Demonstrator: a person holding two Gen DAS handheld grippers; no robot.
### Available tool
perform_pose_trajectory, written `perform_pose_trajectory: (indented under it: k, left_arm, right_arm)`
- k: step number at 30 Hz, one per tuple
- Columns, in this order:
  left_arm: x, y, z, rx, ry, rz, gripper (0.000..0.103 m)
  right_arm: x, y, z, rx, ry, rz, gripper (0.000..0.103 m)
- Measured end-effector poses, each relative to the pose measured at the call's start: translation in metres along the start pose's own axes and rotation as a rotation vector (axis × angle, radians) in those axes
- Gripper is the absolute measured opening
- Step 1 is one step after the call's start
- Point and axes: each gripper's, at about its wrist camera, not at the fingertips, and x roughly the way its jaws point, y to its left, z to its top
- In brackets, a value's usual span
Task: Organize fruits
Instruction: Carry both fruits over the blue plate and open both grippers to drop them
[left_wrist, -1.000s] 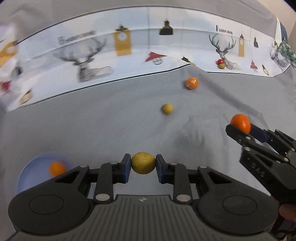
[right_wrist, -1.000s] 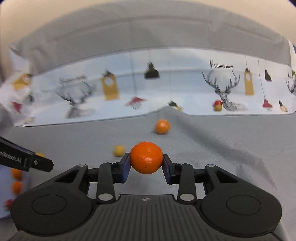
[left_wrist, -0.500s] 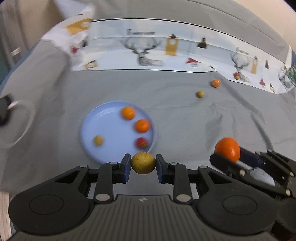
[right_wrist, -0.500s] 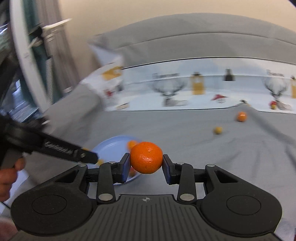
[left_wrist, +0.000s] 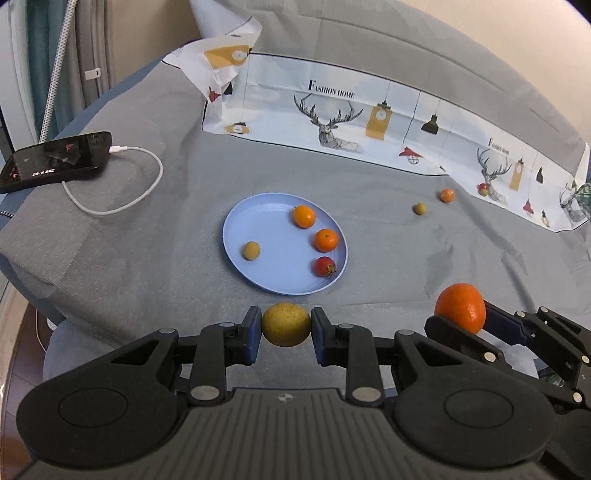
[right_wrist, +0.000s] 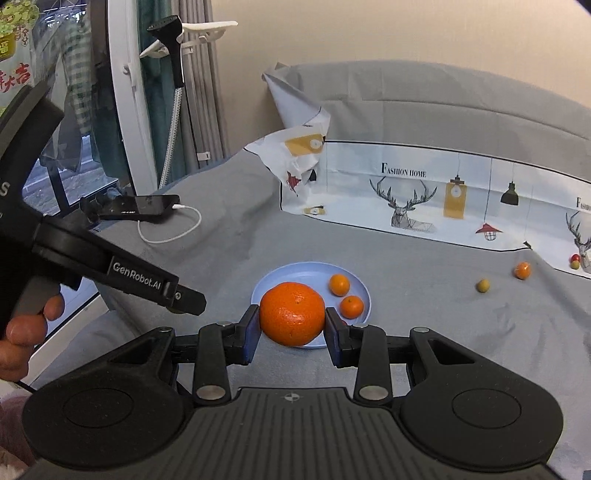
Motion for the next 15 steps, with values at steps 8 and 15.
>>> perform_pose_trajectory:
  k: [8, 15]
  left_arm:
    - [-0.014, 0.001, -0.003, -0.005, -0.036, -0.011, 0.031]
    - [-0.015, 0.002, -0.002, -0.013, -0.04, -0.009, 0.031]
  right_arm:
    - [-0.01, 0.005, -0.001, -0.022, -0.029, -0.006, 0.038]
    - [-0.012, 0.006, -0.003, -0.026, -0.034, -0.007, 0.038]
